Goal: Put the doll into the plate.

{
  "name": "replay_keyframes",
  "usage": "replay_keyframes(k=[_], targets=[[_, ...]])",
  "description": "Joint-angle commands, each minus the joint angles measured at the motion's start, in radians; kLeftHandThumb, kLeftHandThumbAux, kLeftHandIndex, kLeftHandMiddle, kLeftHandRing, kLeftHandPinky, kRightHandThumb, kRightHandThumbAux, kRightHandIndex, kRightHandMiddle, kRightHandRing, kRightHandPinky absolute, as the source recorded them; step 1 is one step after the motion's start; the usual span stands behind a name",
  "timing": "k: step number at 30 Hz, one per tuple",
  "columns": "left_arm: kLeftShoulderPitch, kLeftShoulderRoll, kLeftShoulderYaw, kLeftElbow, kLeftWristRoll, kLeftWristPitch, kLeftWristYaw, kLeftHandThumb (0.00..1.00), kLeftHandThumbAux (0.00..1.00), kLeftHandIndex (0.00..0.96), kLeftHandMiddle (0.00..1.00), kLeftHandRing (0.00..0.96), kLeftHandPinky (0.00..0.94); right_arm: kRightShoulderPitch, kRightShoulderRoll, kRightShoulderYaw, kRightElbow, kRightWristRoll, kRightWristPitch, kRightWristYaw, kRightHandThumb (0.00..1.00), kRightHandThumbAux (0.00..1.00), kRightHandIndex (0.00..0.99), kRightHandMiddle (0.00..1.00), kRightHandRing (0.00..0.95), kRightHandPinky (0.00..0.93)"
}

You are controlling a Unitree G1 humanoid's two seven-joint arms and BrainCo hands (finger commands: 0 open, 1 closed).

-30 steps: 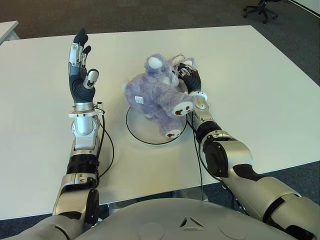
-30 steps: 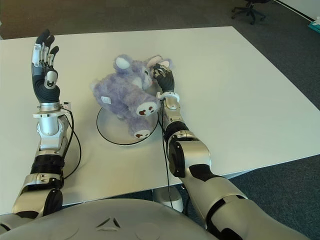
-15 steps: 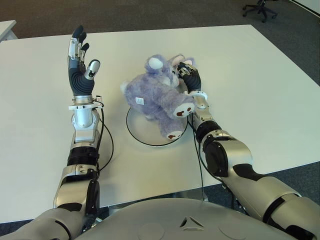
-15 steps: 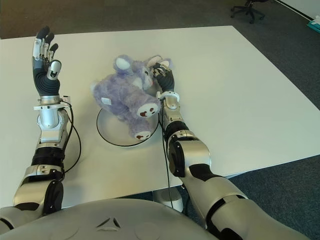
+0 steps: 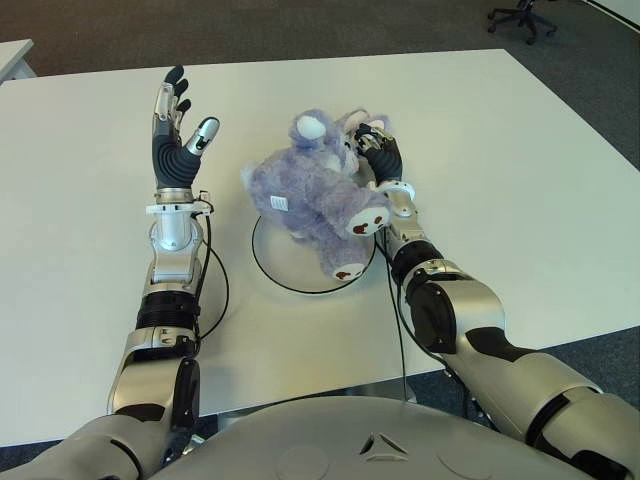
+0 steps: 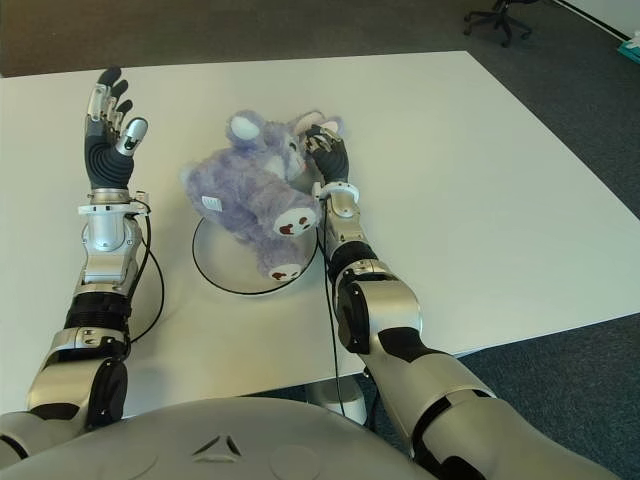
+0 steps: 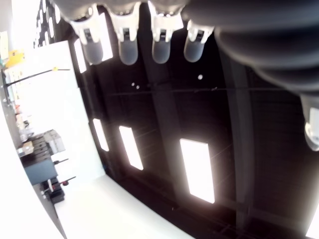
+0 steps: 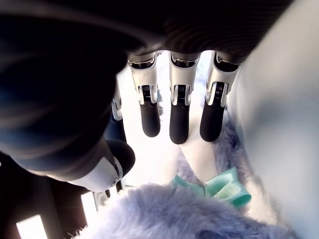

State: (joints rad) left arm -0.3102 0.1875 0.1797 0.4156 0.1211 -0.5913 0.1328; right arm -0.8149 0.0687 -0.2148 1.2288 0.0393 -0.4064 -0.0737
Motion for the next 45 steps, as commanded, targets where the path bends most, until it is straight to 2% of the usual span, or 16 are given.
replay_keyframes(k=[1,10,16,26,36,45], targets=[[-0.001,0.021,-0.025,0.047,-0.004,0.049,-0.043,0.0,0.374,0.0,0.072,0.079,0.077,0.13,0.022,-0.014,0.086,0.012,0.088,-0.004,0.687,0.732,0.399,0.183,0.193,0.264],[0.02,0.034,-0.05,0.078,-0.107,0.139,-0.204,0.0,0.386,0.0,0.058,0.055,0.013,0.129,0.027,-0.024,0.084,0.022,0.082,0.008,0.686,0.731,0.398,0.192,0.207,0.271],[0.017,0.027,-0.047,0.099,-0.148,0.191,-0.258,0.0,0.383,0.0,0.052,0.047,0.0,0.128,0.029,-0.027,0.083,0.023,0.08,0.012,0.686,0.731,0.398,0.19,0.205,0.264],[0.011,0.008,-0.031,0.123,-0.166,0.231,-0.233,0.0,0.405,0.0,0.083,0.085,0.034,0.128,0.028,-0.027,0.083,0.02,0.08,0.008,0.685,0.731,0.398,0.192,0.203,0.26],[0.004,-0.012,-0.01,0.147,-0.174,0.239,-0.205,0.0,0.408,0.0,0.099,0.1,0.026,0.128,0.026,-0.027,0.083,0.017,0.08,0.008,0.686,0.731,0.398,0.189,0.2,0.259],[-0.021,-0.029,0.021,0.227,-0.194,0.201,-0.182,0.0,0.401,0.0,0.105,0.11,0.035,0.127,0.026,-0.031,0.083,0.018,0.082,0.007,0.686,0.732,0.398,0.185,0.193,0.244]])
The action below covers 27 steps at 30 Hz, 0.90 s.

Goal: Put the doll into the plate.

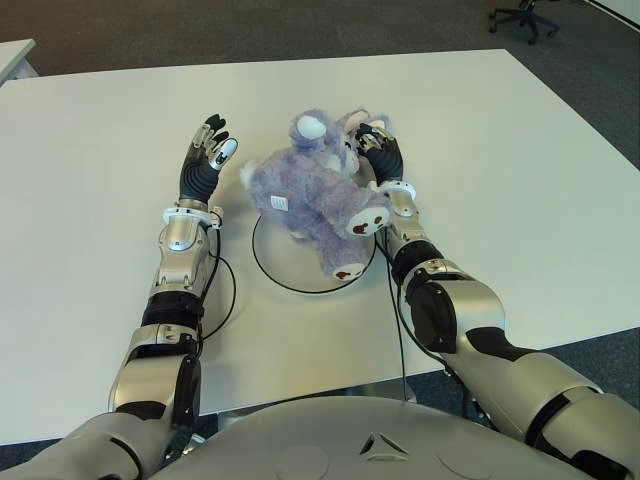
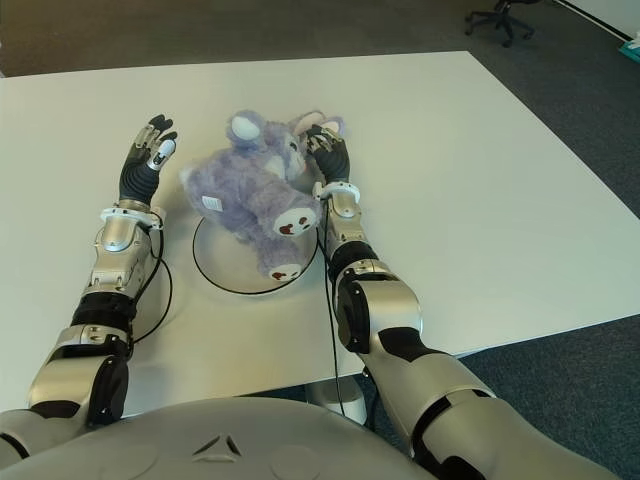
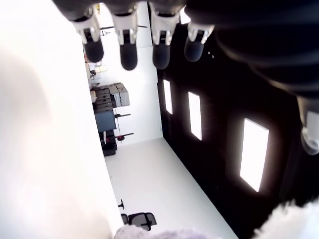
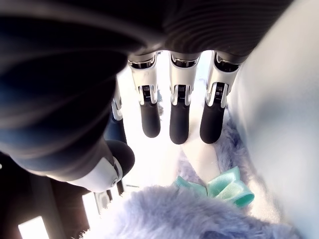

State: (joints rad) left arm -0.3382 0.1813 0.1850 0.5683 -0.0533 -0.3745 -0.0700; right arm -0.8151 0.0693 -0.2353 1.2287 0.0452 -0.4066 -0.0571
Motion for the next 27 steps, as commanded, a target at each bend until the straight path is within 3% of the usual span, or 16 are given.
replay_keyframes(k=[1,27], targets=[[0.003,-0.024,0.019,0.085,-0.023,-0.021,0.021,0.0,0.402,0.0,0.106,0.112,0.031,0.127,0.026,-0.011,0.083,0.012,0.083,-0.01,0.686,0.733,0.398,0.184,0.191,0.249],[-0.091,-0.037,0.076,0.344,-0.064,-0.09,0.061,0.0,0.389,0.0,0.118,0.142,0.028,0.124,0.02,-0.02,0.085,0.011,0.083,-0.005,0.684,0.733,0.398,0.187,0.196,0.253]])
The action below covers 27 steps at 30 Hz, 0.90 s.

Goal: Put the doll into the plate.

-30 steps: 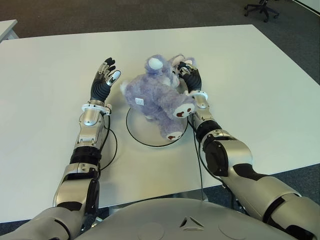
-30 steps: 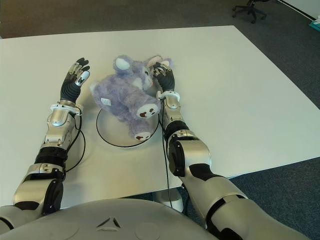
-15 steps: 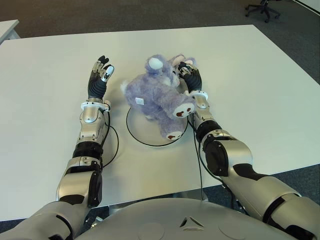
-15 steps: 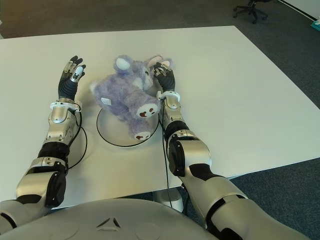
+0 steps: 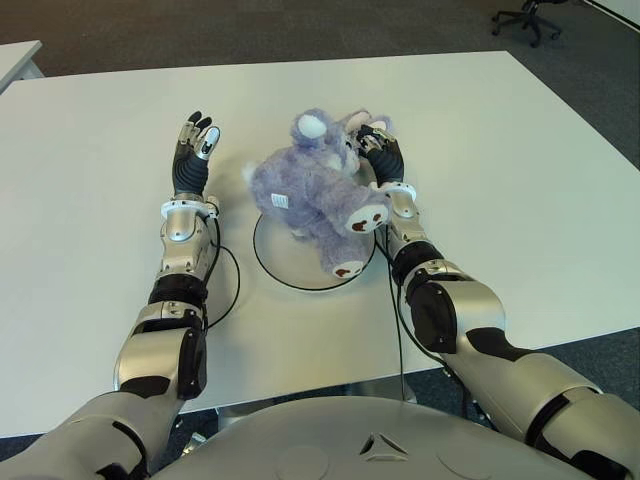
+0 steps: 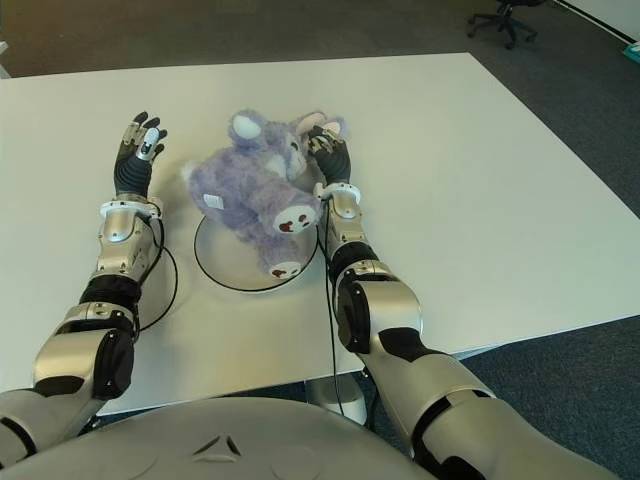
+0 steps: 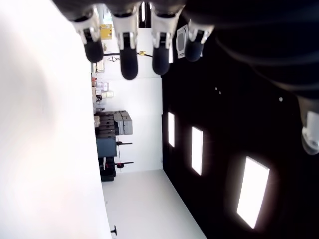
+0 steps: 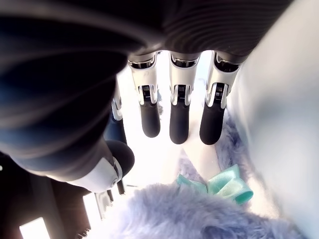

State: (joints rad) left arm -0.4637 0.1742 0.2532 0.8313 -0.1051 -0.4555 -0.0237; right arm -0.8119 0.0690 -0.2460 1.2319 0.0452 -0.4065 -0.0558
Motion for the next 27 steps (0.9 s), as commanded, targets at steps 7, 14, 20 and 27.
replay_keyframes(k=[7,14,20,27], targets=[[0.015,-0.034,0.025,0.141,-0.017,-0.012,0.032,0.0,0.38,0.0,0.133,0.144,0.02,0.121,0.018,-0.008,0.083,0.008,0.083,-0.006,0.681,0.734,0.398,0.182,0.194,0.255],[0.0,-0.038,0.028,0.179,-0.013,0.0,0.059,0.0,0.383,0.0,0.134,0.133,0.0,0.121,0.017,-0.009,0.083,0.009,0.083,-0.006,0.681,0.733,0.398,0.18,0.191,0.258],[-0.009,-0.045,0.026,0.21,-0.011,0.01,0.077,0.0,0.39,0.0,0.121,0.113,0.0,0.121,0.016,-0.012,0.082,0.011,0.082,-0.003,0.681,0.734,0.398,0.178,0.185,0.247],[-0.017,-0.052,0.03,0.23,-0.015,0.032,0.097,0.0,0.384,0.0,0.131,0.113,0.001,0.12,0.015,-0.013,0.083,0.011,0.082,-0.001,0.679,0.735,0.398,0.174,0.186,0.255]])
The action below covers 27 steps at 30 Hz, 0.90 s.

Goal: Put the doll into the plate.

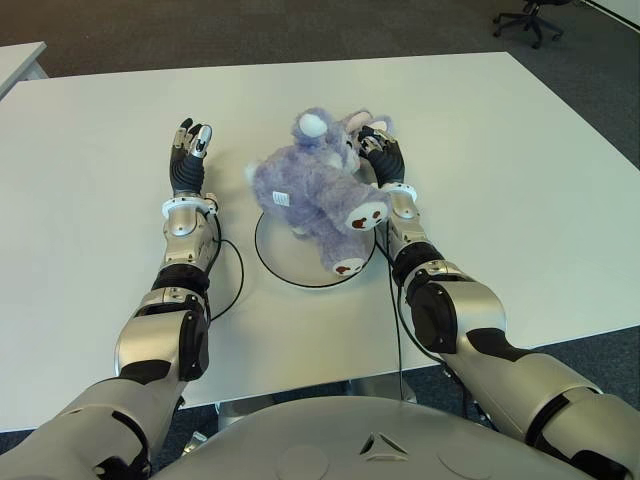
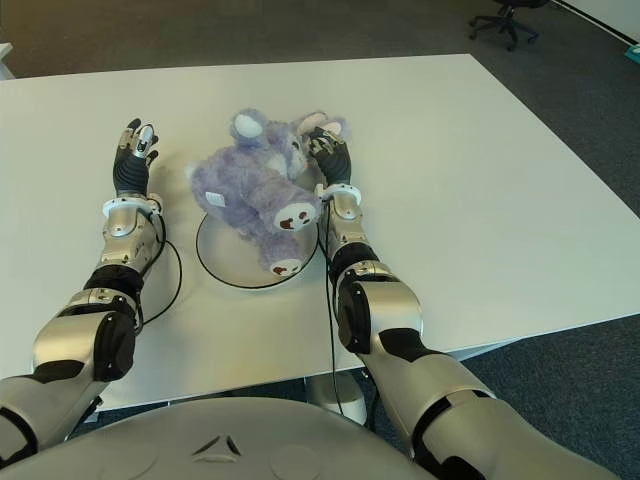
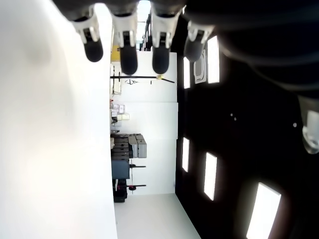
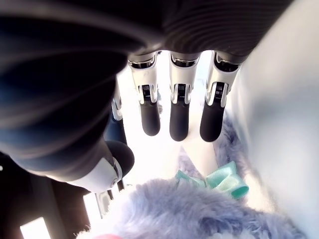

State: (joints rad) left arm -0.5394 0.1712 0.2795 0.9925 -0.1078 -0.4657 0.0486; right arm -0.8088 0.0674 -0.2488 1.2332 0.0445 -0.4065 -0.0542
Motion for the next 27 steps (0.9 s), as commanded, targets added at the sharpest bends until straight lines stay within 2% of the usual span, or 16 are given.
replay_keyframes(k=[1,27], targets=[[0.057,-0.05,0.004,0.071,-0.011,0.05,0.032,0.0,0.383,0.0,0.135,0.116,0.002,0.117,0.016,-0.01,0.082,0.012,0.082,-0.002,0.678,0.735,0.398,0.174,0.186,0.256],[0.031,-0.053,-0.019,0.104,0.026,0.199,0.146,0.0,0.39,0.001,0.118,0.086,0.0,0.119,0.014,-0.012,0.082,0.012,0.078,0.007,0.678,0.735,0.398,0.175,0.188,0.255]])
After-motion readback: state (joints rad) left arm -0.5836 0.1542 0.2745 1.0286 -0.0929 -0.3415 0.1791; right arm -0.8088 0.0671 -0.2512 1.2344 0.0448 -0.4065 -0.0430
